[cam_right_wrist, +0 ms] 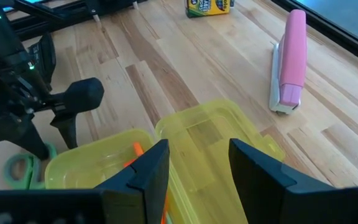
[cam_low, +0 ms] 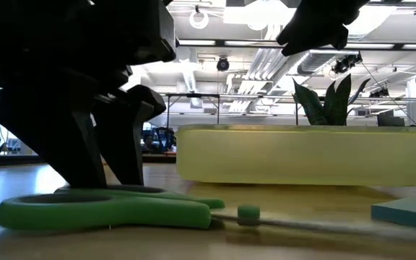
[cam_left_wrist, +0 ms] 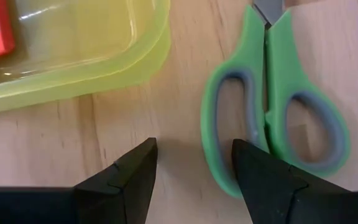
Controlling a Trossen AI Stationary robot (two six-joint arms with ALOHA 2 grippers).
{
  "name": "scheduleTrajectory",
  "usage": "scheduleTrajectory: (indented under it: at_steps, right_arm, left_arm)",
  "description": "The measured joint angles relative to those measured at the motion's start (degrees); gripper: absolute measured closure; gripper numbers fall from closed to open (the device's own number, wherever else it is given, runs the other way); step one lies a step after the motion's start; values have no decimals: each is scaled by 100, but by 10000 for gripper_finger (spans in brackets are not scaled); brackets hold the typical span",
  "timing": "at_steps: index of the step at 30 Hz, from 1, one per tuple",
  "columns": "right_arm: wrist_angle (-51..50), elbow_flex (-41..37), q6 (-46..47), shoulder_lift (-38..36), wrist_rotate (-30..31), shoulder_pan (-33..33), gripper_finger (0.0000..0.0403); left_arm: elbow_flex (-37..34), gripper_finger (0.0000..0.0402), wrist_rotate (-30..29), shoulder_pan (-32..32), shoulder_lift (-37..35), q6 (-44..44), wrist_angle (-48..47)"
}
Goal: Pack school essentials
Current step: Put the green scissor into the yellow supply box
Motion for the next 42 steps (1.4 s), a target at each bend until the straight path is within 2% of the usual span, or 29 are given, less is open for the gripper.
scheduleTrajectory:
  at_steps: [8, 19, 23, 42]
  right_arm:
    - [-29, 0, 0, 0, 1, 0, 245]
    - [-29, 0, -3, 0, 2, 0, 245]
    - [-50, 0, -2, 0, 0, 0, 245]
    - [-72, 0, 3, 0, -15, 0, 245]
  left_arm:
    - [2, 215, 168, 46, 2, -147, -54]
    - [2, 349, 212, 44, 7, -260, -74]
    - [2, 382, 214, 44, 8, -260, -81]
    - [-29, 384, 43, -178, -198, -412, -285]
